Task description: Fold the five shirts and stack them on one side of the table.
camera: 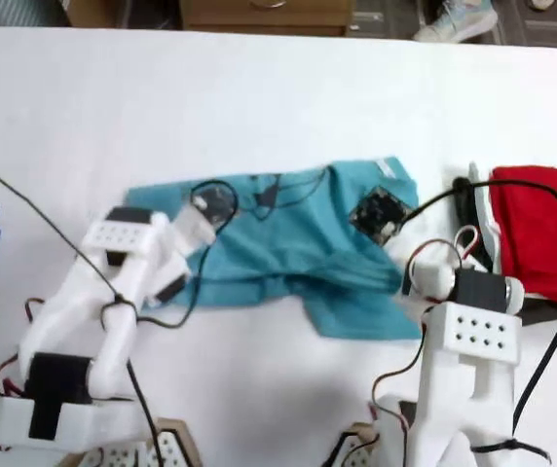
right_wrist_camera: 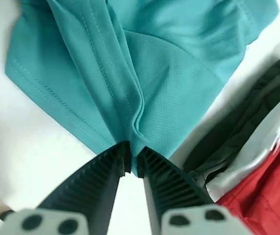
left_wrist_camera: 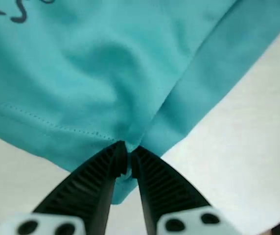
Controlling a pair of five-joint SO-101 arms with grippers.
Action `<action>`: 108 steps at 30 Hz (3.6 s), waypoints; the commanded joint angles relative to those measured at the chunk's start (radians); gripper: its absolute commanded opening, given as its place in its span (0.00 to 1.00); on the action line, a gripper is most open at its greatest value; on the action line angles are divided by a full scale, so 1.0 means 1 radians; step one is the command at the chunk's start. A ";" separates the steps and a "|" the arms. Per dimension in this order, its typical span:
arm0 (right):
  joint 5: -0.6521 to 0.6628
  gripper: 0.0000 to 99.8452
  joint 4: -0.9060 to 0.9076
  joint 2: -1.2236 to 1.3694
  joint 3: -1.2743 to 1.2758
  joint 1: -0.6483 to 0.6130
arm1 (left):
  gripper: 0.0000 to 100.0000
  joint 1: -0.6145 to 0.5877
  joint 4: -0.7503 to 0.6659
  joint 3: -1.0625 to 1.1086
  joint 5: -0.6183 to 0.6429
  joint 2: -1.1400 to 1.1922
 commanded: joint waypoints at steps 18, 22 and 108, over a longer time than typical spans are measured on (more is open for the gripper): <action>0.003 0.02 0.058 -0.025 -0.140 0.018 | 0.02 -0.089 0.138 -0.076 -0.057 -0.048; 0.003 0.02 0.058 -0.031 -0.140 0.019 | 0.02 -0.091 0.138 -0.074 -0.058 -0.048; -0.245 0.02 -0.314 -0.021 0.147 -0.117 | 0.18 -0.112 0.264 -0.277 -0.015 -0.046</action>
